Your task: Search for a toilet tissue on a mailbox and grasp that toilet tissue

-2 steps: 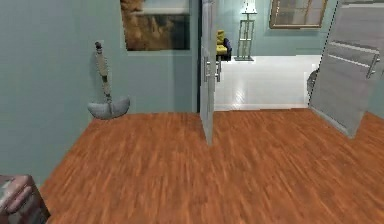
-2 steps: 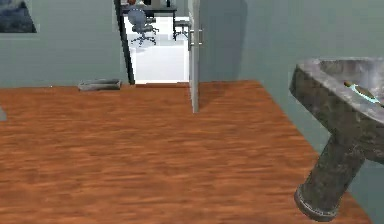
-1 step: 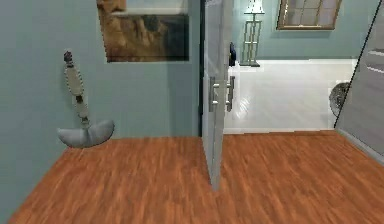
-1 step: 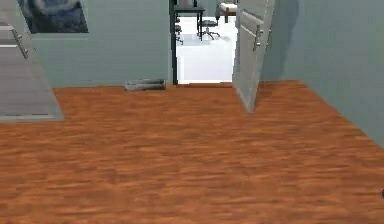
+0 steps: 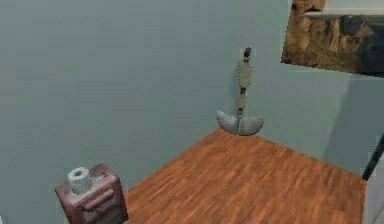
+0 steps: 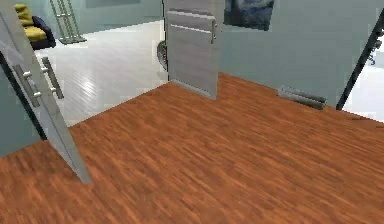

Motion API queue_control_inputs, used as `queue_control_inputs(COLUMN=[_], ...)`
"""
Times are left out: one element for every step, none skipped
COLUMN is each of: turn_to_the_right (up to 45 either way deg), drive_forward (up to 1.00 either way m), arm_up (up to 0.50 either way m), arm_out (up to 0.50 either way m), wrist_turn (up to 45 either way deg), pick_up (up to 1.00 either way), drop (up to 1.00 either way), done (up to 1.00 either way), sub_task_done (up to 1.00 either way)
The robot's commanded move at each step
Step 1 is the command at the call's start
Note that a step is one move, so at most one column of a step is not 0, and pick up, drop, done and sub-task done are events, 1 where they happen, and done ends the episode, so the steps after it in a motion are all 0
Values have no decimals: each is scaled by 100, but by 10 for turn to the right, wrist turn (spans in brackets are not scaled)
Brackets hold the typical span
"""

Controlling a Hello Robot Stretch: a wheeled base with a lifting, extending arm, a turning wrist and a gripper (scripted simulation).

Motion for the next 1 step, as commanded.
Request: queue_control_inputs(turn_to_the_right=[0], drive_forward=[15], arm_up=[0], arm_out=[0], wrist_turn=[0], pick_up=[0], drop=[0], done=[0], sub_task_done=[0])
